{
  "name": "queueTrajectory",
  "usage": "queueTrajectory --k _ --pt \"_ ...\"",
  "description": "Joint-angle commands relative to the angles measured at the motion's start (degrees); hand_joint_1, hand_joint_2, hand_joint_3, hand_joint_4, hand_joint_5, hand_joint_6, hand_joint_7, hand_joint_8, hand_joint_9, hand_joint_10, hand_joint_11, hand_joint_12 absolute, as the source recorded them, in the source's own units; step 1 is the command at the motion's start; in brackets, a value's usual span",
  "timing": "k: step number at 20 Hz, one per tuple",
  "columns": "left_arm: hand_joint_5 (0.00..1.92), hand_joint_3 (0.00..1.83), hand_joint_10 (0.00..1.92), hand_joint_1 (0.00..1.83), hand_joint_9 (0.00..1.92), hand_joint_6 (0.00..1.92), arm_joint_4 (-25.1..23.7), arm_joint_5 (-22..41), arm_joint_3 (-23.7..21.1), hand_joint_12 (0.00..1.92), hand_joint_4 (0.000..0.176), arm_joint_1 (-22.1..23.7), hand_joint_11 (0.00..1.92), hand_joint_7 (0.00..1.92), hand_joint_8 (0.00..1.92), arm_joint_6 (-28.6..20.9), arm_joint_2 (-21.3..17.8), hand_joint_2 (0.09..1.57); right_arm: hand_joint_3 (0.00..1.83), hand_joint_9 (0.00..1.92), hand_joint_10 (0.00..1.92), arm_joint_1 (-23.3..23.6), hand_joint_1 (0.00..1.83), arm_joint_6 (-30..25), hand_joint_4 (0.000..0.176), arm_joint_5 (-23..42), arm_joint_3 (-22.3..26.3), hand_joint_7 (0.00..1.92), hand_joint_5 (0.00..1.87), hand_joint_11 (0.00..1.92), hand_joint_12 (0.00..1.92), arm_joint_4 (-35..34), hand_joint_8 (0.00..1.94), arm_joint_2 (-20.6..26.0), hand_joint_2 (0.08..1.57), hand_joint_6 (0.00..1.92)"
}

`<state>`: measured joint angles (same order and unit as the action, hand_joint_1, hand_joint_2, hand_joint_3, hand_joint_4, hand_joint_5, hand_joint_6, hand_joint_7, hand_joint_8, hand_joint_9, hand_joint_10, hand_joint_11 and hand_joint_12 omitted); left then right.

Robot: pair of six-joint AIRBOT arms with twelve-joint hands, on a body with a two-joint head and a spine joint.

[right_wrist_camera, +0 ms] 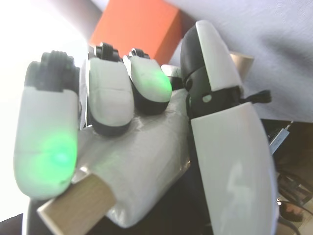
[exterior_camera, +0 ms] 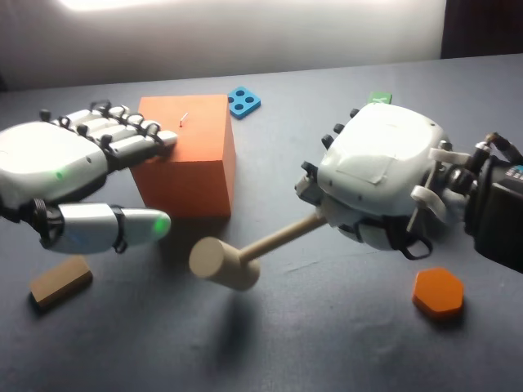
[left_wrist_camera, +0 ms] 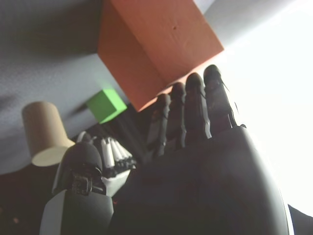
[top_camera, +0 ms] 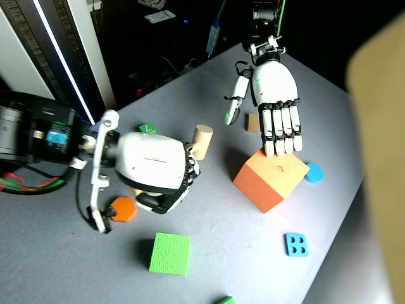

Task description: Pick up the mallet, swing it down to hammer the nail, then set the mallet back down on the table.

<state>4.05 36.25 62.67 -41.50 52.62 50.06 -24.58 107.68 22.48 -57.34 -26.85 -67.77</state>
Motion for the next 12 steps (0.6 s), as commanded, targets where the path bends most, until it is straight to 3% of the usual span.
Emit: queueTrajectory --k 1,6,12 --pt "0.1 0.0 0.01 0.0 0.06 0.0 0.67 5.82 -0.26 0.01 0.0 0.94 0.02 0.09 0.01 -0.03 -0.98 1.26 0.03 1.67 1.92 0.22 0.19 -0.7 0.176 6.76 -0.77 1.6 1.46 1.82 1.92 1.39 1.94 -0.49 1.57 1.92" --pt "0.11 0.0 0.0 0.0 0.05 0.01 -0.34 4.18 -1.31 0.02 0.0 4.25 0.02 0.09 0.01 -0.37 -2.81 1.26 0.01 1.68 1.92 -0.09 0.2 -0.16 0.176 6.65 -5.33 1.6 1.46 1.83 1.92 1.74 1.94 -5.63 1.57 1.92" --pt "0.1 0.0 0.0 0.0 0.05 0.01 -13.67 -0.21 -1.66 0.02 0.0 11.94 0.02 0.08 0.0 -9.38 -4.89 1.26 0.0 1.57 1.92 -1.57 0.27 1.04 0.176 6.52 -9.91 1.49 1.37 1.75 1.92 3.81 1.94 -10.1 1.53 1.92"
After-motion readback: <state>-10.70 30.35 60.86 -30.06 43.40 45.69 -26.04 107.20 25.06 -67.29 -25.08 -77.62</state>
